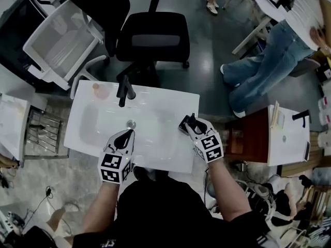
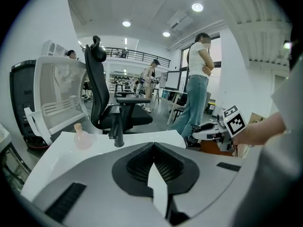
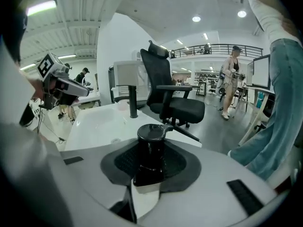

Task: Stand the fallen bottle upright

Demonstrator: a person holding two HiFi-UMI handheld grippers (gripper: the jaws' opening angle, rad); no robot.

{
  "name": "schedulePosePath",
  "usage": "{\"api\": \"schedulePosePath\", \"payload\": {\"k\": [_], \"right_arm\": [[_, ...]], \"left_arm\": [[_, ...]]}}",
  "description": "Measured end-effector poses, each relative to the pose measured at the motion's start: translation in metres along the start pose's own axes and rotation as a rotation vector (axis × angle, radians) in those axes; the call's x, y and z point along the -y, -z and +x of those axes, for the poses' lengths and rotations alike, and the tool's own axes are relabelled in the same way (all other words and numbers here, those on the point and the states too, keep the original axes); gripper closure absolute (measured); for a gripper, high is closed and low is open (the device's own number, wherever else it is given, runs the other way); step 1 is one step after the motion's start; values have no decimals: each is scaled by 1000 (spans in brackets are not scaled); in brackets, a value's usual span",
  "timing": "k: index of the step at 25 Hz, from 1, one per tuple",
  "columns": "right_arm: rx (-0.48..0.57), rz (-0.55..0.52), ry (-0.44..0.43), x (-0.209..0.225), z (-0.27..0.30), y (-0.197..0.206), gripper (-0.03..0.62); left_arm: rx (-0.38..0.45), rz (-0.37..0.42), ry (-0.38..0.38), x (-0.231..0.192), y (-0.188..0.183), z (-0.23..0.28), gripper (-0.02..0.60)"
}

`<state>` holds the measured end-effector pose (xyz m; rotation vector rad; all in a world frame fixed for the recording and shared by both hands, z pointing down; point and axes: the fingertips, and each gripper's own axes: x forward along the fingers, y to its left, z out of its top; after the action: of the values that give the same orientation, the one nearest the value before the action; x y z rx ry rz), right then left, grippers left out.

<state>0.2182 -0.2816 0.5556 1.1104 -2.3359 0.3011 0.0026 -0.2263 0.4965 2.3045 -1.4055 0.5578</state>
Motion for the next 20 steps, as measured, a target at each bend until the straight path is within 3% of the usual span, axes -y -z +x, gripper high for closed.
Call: {"api": "schedulePosePath", "payload": {"k": [7, 11, 17, 20], "right_arm": [[44, 157, 156, 25, 20, -16, 490], [54, 184, 220, 43, 38, -30, 496], [60, 166, 235, 51, 54, -35, 496], [67, 186, 194, 46, 54, -34, 491]], "left_arm": [[-3, -5, 0, -5, 1, 0, 572], [-6, -14, -9, -12, 5, 1, 574], [-11, -13, 0, -15, 9, 8, 572], [-14, -12, 7, -16, 11, 12, 573]]}}
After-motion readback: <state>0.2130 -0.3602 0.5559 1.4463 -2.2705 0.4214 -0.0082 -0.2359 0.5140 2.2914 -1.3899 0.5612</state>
